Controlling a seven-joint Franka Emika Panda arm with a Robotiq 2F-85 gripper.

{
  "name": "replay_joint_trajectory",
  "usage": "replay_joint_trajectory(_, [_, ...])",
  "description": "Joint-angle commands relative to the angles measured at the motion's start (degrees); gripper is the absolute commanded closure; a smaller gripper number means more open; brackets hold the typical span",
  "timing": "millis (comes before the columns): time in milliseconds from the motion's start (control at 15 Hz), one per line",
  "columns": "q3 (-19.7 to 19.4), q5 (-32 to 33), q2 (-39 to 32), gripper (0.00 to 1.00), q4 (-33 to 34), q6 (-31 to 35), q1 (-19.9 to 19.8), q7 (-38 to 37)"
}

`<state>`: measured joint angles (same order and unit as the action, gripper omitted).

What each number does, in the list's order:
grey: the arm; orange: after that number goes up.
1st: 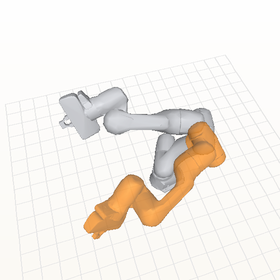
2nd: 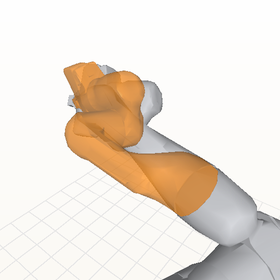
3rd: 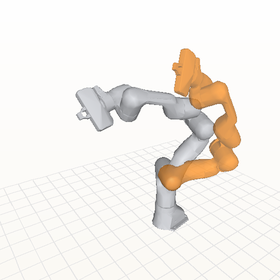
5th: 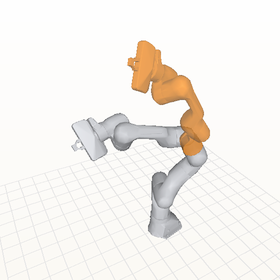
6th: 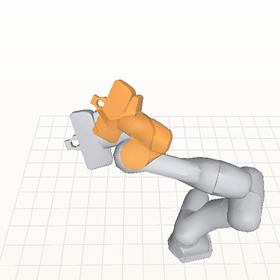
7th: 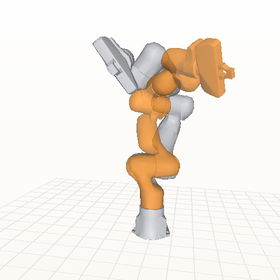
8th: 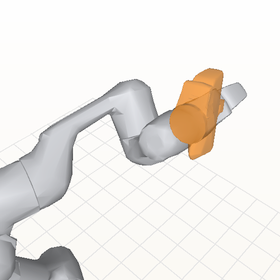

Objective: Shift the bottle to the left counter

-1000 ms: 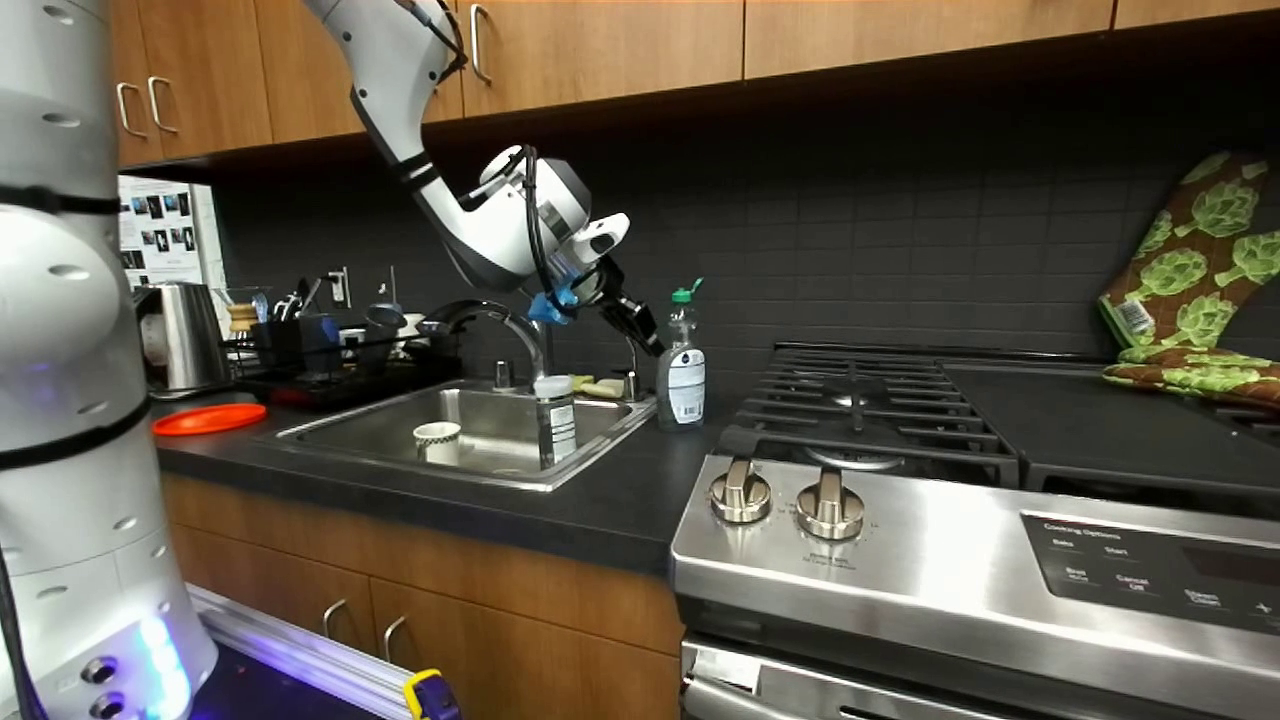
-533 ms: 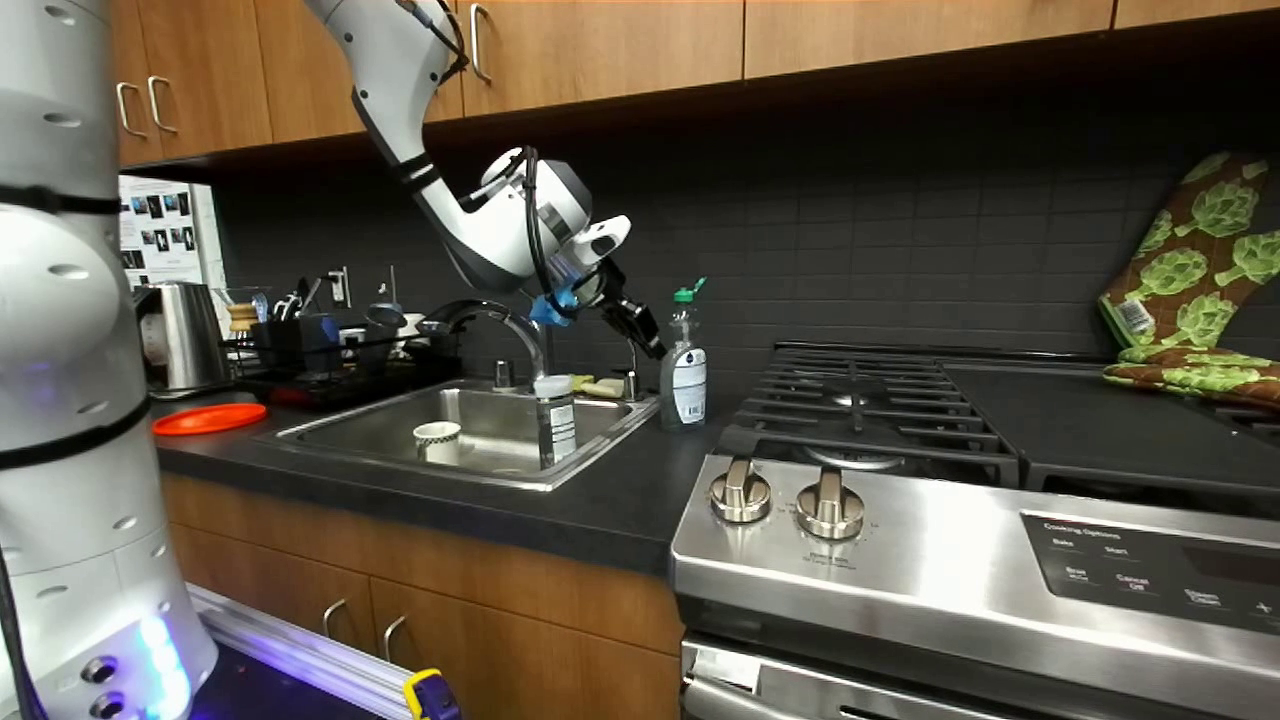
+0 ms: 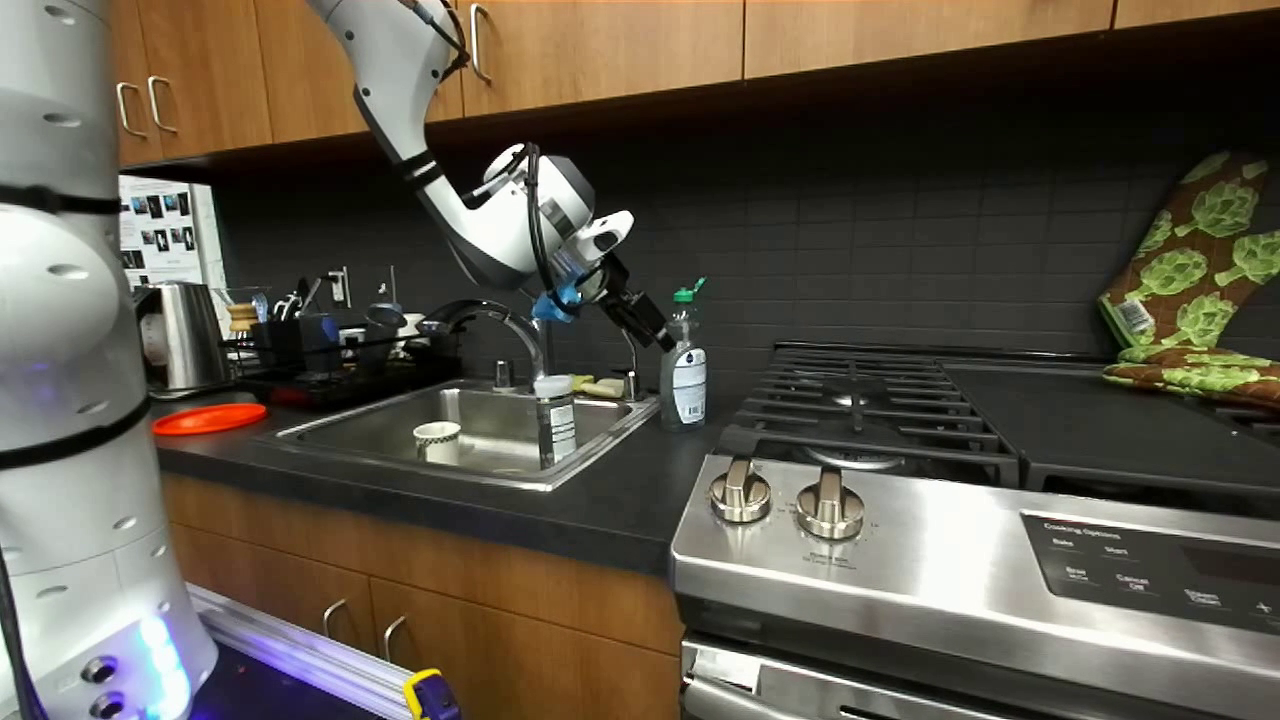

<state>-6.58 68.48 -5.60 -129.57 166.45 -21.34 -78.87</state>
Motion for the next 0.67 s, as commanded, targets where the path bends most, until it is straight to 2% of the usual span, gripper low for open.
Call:
replay_joint_trajectory(0, [-0.26,2.21,-0.3,0.0,1.73,-0.68,0.27,-2.74])
replay_joint_trajectory(600, [-0.26,1.94,-3.15,0.0,5.54,-1.89,0.36,-2.79])
